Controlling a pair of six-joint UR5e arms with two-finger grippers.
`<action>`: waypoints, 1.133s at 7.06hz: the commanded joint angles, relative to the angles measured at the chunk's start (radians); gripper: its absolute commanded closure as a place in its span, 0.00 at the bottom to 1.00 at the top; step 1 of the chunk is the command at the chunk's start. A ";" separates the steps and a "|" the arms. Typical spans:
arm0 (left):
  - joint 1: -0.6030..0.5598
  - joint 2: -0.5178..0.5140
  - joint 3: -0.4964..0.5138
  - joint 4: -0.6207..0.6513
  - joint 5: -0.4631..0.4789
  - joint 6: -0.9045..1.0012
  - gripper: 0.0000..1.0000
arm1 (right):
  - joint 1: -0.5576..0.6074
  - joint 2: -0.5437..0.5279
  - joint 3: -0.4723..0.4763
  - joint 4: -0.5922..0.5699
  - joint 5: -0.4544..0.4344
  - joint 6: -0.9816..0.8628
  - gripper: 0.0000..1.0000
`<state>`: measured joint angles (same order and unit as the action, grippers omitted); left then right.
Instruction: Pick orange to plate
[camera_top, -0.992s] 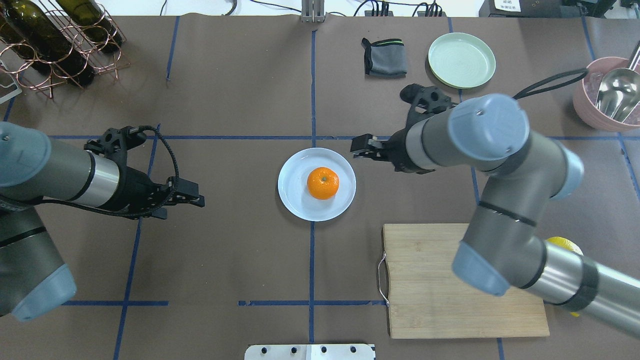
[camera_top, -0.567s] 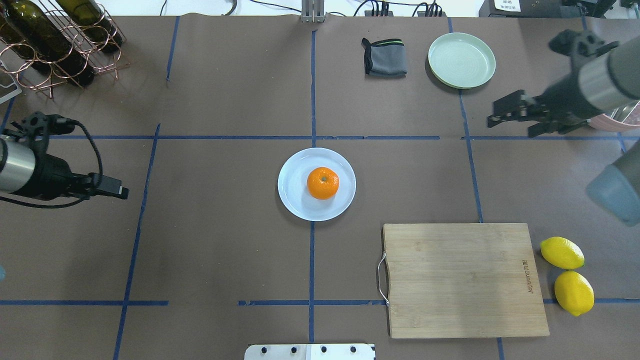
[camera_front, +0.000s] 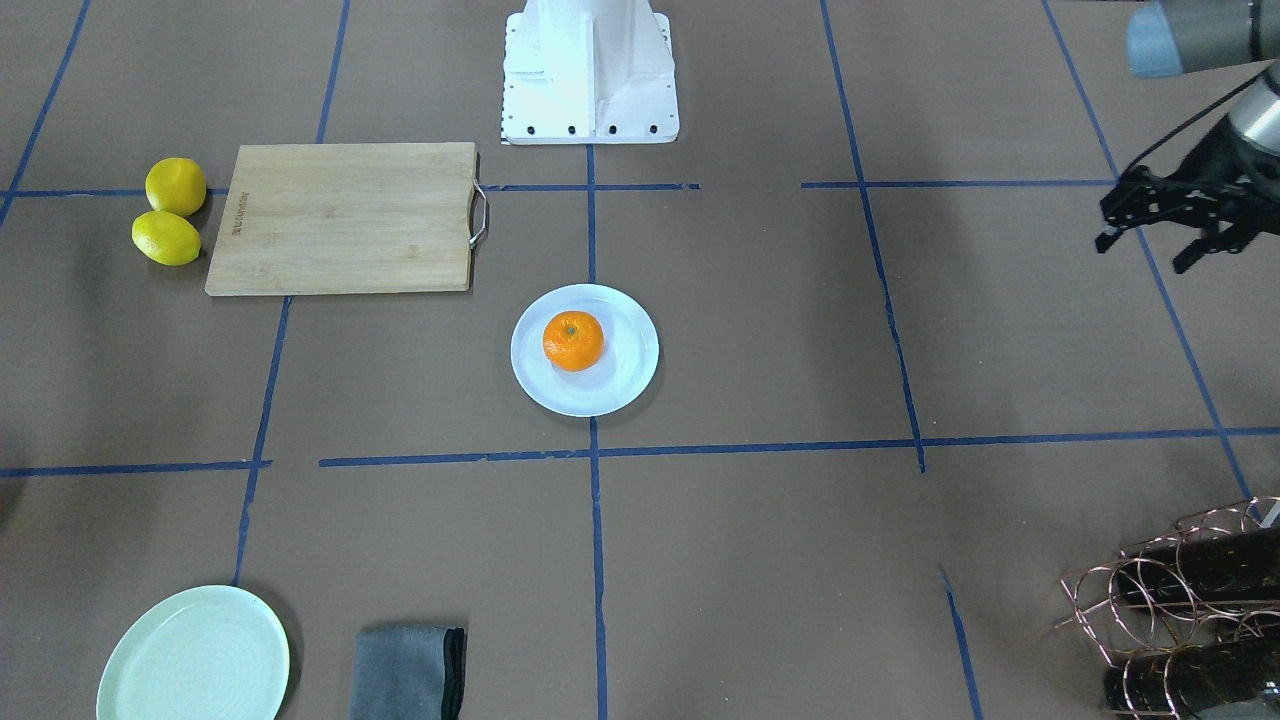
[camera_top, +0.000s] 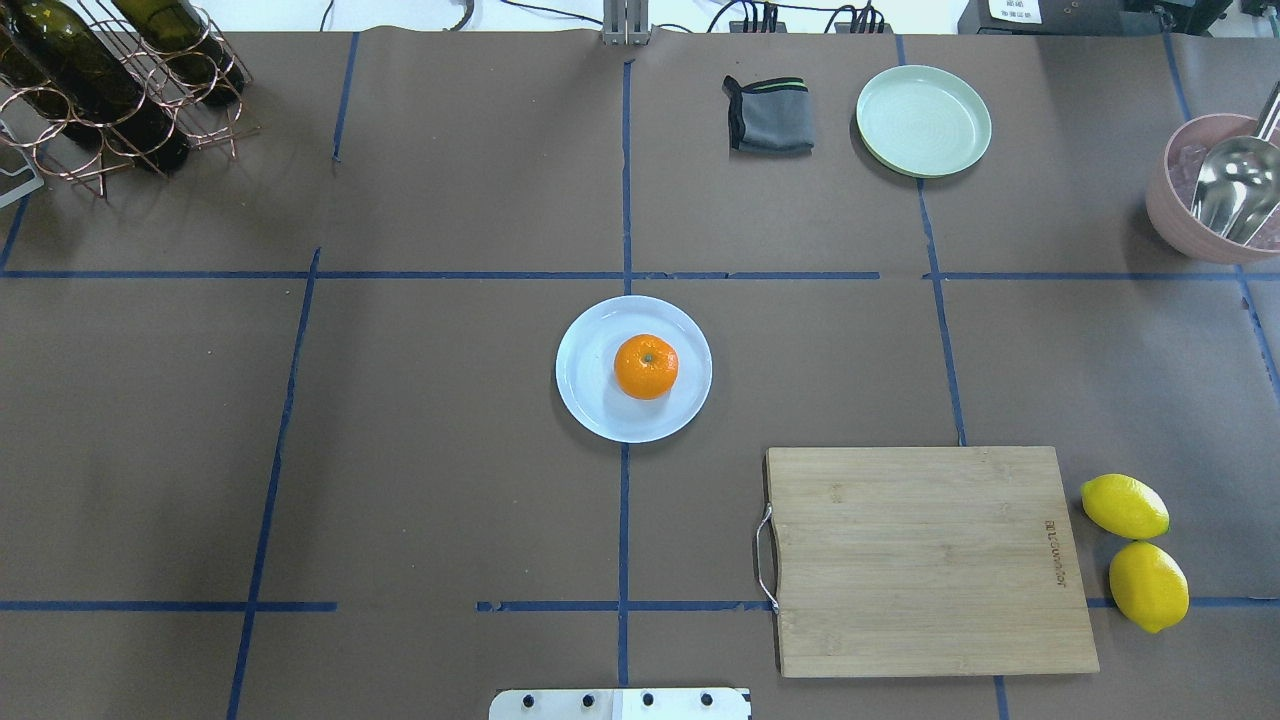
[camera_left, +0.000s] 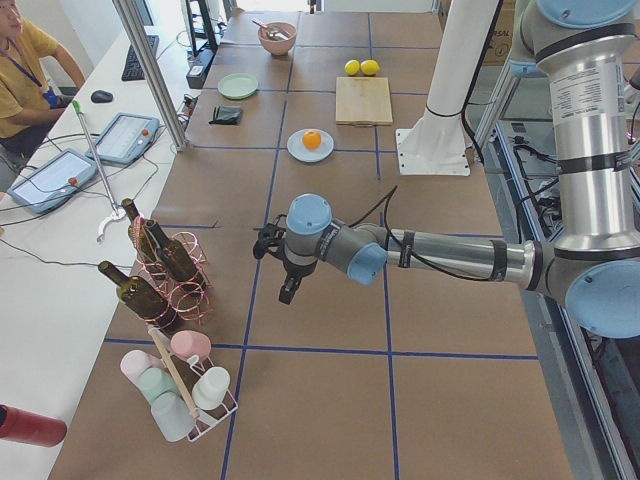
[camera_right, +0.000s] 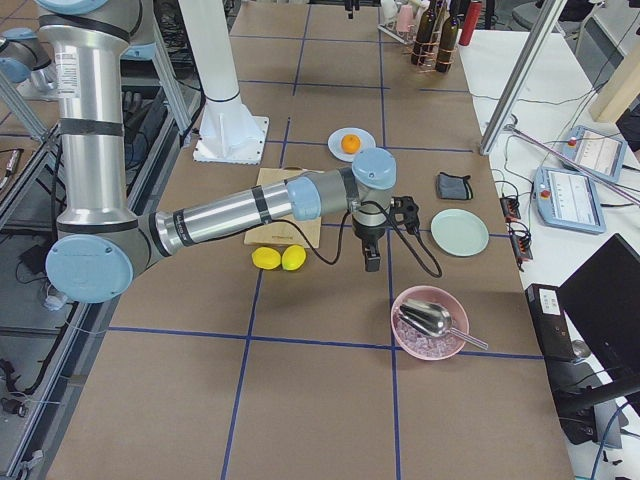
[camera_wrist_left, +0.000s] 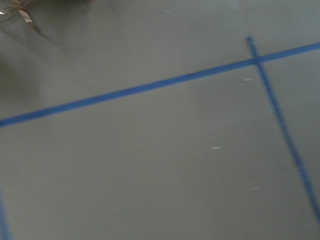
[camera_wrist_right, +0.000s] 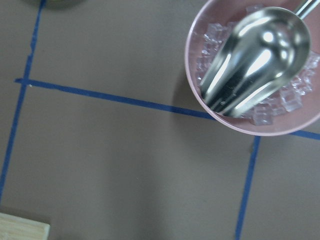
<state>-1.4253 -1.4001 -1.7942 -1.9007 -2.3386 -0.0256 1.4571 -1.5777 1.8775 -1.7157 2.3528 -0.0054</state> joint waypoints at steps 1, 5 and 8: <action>-0.215 -0.074 0.032 0.321 -0.022 0.289 0.00 | 0.078 -0.005 -0.038 -0.158 -0.003 -0.253 0.00; -0.215 -0.108 0.001 0.520 -0.069 0.184 0.00 | 0.078 -0.013 -0.029 -0.189 0.009 -0.275 0.00; -0.210 -0.097 0.012 0.424 -0.065 0.193 0.00 | 0.075 -0.007 -0.058 -0.176 0.006 -0.272 0.00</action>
<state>-1.6369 -1.5000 -1.7894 -1.4510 -2.4053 0.1676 1.5337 -1.5863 1.8298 -1.9013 2.3611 -0.2813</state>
